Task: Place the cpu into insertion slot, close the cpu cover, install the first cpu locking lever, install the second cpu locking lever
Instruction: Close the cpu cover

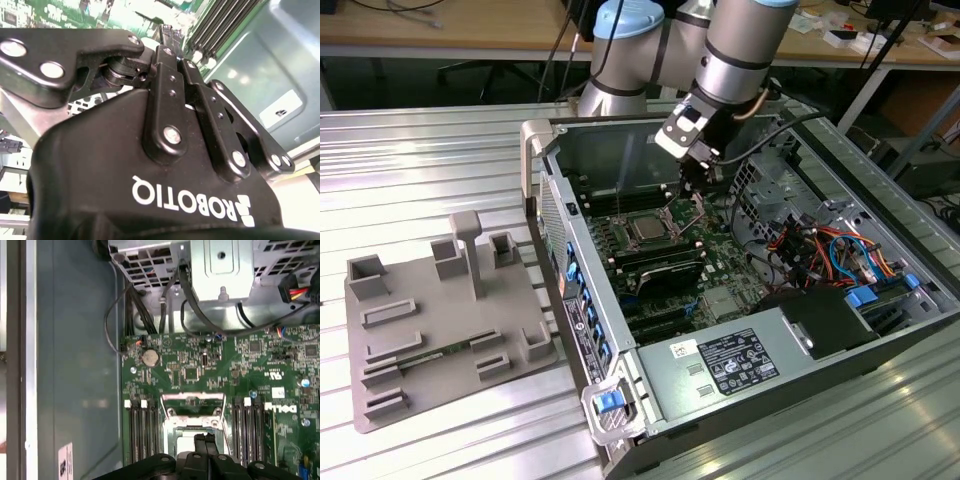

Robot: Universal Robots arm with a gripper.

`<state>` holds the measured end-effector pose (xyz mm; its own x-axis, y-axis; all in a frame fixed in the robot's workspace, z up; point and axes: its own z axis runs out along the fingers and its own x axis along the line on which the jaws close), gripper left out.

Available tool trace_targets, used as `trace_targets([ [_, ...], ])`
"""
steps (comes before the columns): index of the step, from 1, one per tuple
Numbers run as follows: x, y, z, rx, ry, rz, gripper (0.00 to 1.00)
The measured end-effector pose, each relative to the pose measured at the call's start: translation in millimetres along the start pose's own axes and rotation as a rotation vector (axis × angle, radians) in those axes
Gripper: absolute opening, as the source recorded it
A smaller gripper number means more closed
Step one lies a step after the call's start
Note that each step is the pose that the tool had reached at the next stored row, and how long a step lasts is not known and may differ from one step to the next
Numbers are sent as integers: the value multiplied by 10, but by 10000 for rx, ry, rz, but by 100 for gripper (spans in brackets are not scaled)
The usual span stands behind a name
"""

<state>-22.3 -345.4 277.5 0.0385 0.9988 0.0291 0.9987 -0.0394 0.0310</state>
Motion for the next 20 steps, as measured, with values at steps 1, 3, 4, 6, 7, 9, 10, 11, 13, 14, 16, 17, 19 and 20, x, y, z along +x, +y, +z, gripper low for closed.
trace_targets([
  [1,2,47,1,52,-2,0,11],
  [3,9,248,6,329,-15,8,11],
  [4,11,309,8,415,-19,11,11],
  [6,16,416,13,556,-21,14,11],
  [7,18,464,15,628,-23,17,11],
  [9,21,534,24,750,-29,-69,11],
  [10,21,548,36,770,-31,-196,11],
  [11,23,554,52,780,-32,-350,11],
  [13,50,587,87,806,-33,-420,11],
  [14,63,608,96,822,-33,-421,11],
  [16,106,643,152,857,-33,-425,11],
  [17,113,647,165,860,-34,-427,11],
  [19,131,653,222,867,-34,-429,11],
  [20,132,653,240,867,-36,-429,11],
])
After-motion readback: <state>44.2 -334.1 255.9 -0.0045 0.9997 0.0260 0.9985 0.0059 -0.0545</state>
